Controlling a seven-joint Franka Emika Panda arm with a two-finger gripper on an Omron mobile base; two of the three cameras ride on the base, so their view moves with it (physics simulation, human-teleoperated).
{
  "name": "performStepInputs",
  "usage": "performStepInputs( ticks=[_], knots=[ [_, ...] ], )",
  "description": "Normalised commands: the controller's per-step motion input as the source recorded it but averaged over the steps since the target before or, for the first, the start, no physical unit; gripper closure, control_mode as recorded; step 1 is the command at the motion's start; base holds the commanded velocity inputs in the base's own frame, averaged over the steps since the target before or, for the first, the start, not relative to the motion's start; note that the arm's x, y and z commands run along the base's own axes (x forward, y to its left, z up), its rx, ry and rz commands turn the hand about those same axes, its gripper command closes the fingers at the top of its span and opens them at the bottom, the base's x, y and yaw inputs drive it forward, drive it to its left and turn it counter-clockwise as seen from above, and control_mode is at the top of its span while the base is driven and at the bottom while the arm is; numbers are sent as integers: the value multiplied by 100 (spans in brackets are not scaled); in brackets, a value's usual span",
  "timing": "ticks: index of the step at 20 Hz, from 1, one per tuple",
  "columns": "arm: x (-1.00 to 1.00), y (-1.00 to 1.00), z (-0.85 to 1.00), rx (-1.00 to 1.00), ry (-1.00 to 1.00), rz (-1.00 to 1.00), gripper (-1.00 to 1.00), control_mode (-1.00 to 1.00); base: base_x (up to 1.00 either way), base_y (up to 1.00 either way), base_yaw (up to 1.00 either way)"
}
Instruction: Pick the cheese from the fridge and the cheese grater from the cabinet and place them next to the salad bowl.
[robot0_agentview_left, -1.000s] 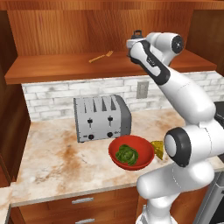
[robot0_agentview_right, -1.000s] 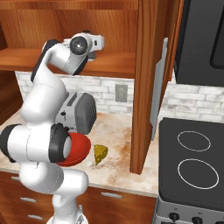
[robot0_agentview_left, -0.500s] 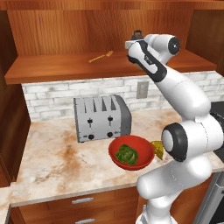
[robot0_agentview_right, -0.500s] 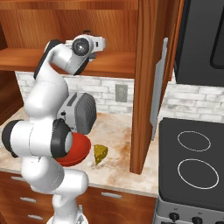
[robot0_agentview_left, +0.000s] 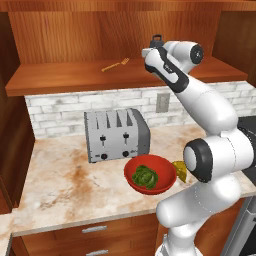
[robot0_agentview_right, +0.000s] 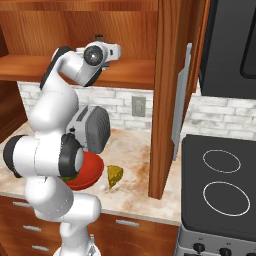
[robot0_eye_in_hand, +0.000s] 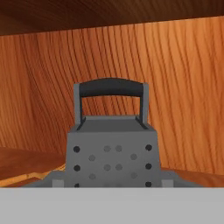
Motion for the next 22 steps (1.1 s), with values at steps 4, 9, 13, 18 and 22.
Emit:
performStepInputs(
  ticks=[4,9,13,18,22],
  knots=[
    [1,2,-6,0,0,0,100,-100,0,0,0],
    [-9,0,0,0,0,0,100,-100,0,0,0],
    [-5,0,-8,0,2,0,100,-100,0,0,0],
    [-17,0,-4,0,1,0,100,-100,0,0,0],
    [-40,0,17,0,0,0,100,-100,0,0,0]
  ],
)
